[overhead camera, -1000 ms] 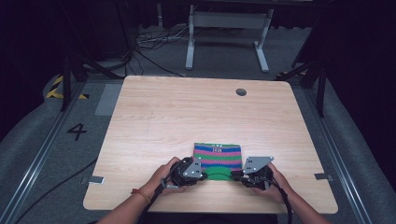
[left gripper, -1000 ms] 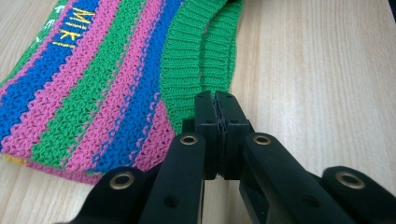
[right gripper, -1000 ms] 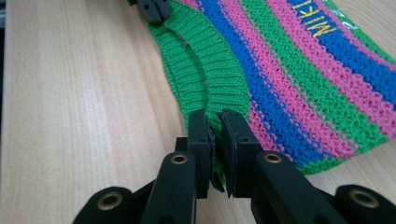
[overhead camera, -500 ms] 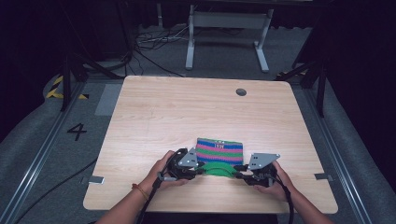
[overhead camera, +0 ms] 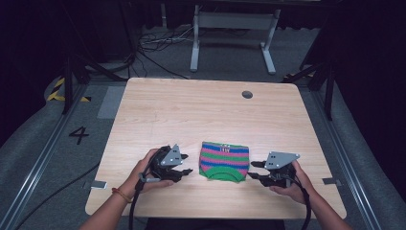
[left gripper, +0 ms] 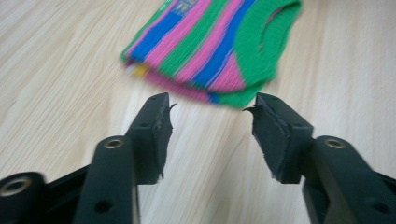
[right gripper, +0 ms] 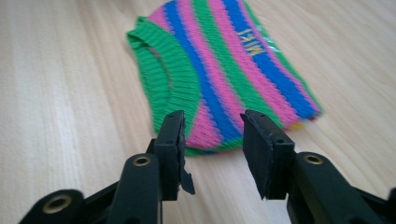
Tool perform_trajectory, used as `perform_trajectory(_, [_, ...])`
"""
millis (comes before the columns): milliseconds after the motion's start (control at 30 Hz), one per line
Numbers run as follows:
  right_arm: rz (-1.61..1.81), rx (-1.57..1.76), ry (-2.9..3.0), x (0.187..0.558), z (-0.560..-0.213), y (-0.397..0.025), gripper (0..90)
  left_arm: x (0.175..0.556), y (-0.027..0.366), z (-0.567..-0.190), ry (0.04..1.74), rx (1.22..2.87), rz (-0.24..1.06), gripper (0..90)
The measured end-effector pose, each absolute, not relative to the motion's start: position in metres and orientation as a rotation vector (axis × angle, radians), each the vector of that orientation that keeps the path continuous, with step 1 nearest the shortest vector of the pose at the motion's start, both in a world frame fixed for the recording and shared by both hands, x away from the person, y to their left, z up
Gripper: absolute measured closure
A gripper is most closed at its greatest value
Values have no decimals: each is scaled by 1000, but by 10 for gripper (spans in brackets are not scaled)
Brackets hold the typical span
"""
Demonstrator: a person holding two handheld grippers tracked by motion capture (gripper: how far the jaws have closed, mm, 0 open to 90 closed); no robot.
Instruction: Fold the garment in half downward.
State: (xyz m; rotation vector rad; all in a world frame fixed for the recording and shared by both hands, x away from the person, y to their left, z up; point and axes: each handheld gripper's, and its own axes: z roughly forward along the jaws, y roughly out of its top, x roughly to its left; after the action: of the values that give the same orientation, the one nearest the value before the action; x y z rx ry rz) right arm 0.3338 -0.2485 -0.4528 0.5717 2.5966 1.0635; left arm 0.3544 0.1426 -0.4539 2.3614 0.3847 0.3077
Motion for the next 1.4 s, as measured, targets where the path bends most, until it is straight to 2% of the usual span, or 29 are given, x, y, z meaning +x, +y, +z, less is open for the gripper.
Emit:
perform_trajectory(167, [1060, 623, 2556, 336, -449, -263, 519, 358, 160, -459, 464, 2379, 339, 341])
perform_trajectory(500, [981, 731, 2513, 330, -459, -304, 427, 356, 205, -470, 568, 2416, 343, 255])
perform_trajectory(967, [971, 918, 2449, 316, -477, -349, 295, 337, 243, -482, 673, 2386, 295, 238])
perform_trajectory(1400, [1029, 1095, 2398, 297, -497, -383, 245, 325, 259, -493, 722, 2378, 224, 205])
